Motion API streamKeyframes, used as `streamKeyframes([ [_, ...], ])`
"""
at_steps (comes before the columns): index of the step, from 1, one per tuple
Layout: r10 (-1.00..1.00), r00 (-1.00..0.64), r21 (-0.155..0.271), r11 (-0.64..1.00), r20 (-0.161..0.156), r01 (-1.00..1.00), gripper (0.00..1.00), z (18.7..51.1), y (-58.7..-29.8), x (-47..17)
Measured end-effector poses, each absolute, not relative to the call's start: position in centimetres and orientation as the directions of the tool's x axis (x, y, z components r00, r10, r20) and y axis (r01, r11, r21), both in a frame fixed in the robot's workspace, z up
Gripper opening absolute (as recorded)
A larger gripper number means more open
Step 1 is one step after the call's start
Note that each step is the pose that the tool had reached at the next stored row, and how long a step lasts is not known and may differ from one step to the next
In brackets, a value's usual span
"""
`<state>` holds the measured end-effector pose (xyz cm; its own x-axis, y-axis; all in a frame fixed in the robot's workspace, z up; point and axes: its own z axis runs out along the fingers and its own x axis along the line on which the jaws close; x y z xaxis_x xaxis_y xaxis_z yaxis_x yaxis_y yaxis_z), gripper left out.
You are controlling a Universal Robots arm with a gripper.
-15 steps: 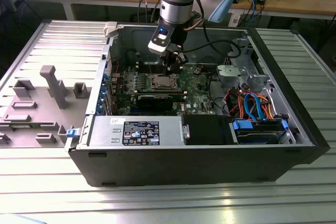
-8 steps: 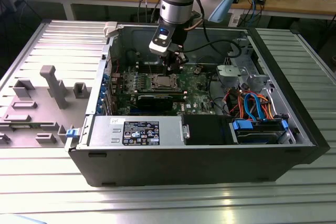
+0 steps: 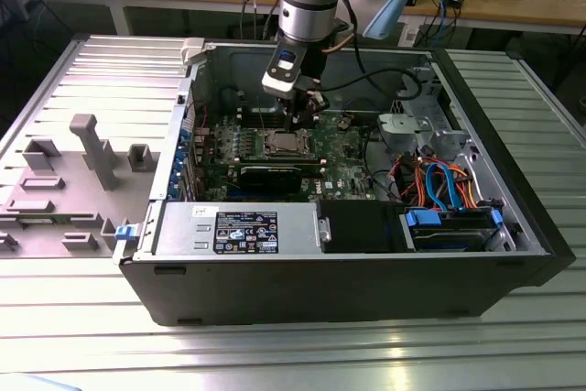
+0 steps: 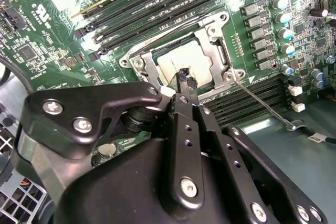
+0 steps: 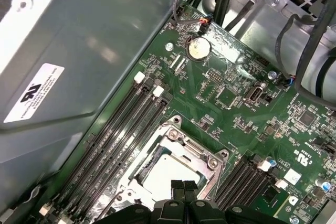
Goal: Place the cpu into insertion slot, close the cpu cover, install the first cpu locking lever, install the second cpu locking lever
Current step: 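Install the first cpu locking lever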
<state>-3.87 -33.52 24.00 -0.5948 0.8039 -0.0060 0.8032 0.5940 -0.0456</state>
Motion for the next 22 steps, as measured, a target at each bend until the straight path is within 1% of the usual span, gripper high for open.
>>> streamKeyframes([
  [22,0.742,-0.67,-0.046,0.67,-0.006,0.741,0.11,23.99,-33.52,-3.87],
])
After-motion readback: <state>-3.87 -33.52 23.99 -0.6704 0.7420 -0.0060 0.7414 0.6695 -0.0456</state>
